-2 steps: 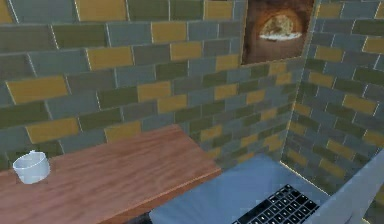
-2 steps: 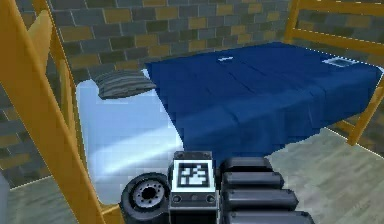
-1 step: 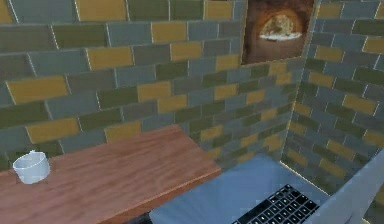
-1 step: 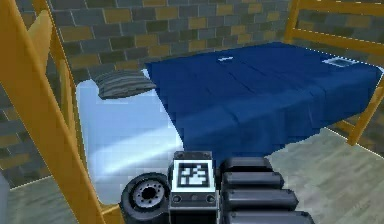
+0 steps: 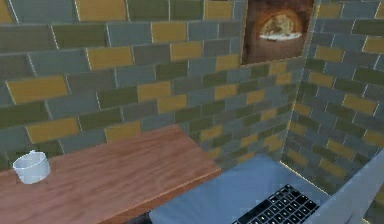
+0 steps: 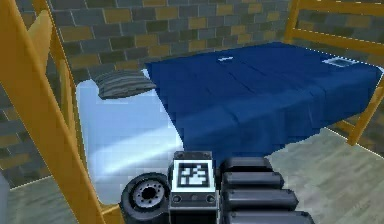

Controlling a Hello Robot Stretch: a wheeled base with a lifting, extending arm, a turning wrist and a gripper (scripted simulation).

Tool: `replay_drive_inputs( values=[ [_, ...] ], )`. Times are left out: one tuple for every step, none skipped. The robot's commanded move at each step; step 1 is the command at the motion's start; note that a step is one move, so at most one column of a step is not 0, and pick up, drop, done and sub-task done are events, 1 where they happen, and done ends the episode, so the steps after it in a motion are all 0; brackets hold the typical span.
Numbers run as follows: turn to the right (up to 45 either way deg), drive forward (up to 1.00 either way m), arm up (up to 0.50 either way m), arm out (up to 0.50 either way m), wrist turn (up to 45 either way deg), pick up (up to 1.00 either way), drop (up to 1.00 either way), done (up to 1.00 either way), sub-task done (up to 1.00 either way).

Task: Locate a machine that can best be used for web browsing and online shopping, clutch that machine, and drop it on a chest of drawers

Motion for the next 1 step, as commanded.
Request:
replay_drive_inputs(
  values=[
    [-45.0, 0.00, 0.00, 0.00, 0.0, 0.00, 0.00, 0.00, 0.00]
  ],
)
